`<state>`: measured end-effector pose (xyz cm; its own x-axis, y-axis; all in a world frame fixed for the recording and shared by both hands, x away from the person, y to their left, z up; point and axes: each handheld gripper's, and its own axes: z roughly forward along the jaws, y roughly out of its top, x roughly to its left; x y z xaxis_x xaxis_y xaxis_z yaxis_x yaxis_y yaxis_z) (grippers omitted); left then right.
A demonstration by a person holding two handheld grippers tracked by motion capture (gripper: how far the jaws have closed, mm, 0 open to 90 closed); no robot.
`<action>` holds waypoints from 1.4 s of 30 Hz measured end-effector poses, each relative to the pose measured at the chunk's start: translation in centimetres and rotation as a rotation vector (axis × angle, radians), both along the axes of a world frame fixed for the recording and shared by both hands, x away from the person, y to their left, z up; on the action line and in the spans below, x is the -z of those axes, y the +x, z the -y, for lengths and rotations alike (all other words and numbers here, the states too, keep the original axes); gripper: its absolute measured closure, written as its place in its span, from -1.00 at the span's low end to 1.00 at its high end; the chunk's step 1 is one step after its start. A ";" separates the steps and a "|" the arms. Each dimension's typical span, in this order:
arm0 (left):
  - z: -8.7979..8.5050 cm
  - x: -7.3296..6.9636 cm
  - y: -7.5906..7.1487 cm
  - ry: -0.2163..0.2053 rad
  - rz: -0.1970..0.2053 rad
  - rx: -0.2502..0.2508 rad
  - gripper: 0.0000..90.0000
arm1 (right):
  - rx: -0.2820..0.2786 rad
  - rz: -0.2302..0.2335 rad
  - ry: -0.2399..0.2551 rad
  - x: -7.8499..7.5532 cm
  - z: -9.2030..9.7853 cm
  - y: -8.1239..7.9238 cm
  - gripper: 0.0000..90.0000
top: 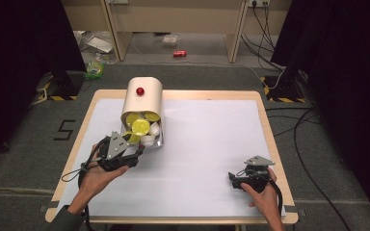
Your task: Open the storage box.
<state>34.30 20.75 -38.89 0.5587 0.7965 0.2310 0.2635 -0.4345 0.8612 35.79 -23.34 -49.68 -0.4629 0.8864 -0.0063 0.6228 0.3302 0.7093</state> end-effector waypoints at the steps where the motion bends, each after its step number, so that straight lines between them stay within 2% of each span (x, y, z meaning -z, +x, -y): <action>1: 0.0 0.0 0.0 0.000 0.000 0.000 -0.13 | 0.000 0.000 0.000 0.0 0.0 0.0 -0.85; 9: -0.1 0.3 -0.5 -0.031 0.003 -0.016 -0.11 | 0.000 0.000 0.000 0.0 0.0 0.0 -0.85; 15: 0.0 0.4 -0.7 -0.029 0.010 -0.022 -0.11 | 0.001 0.000 0.000 0.0 0.0 0.0 -0.85; 33: 0.2 0.8 -1.7 -0.031 -0.003 -0.020 -0.13 | 0.001 0.000 0.000 0.0 0.0 0.0 -0.85; 37: 0.1 0.8 -1.7 -0.047 -0.005 -0.013 -0.15 | 0.000 -0.002 0.001 0.0 0.0 0.0 -0.85; 41: -0.1 0.7 -1.8 -0.091 -0.025 -0.024 -0.17 | -0.001 -0.001 0.000 0.0 0.0 0.0 -0.85; 42: -0.1 0.7 -1.8 -0.091 -0.025 -0.024 -0.17 | -0.001 -0.001 0.000 0.0 0.0 0.0 -0.85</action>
<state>32.49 20.88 -39.63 0.5442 0.8266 0.1433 0.2943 -0.3481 0.8901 35.81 -23.36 -49.68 -0.4637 0.8860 -0.0058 0.6228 0.3306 0.7091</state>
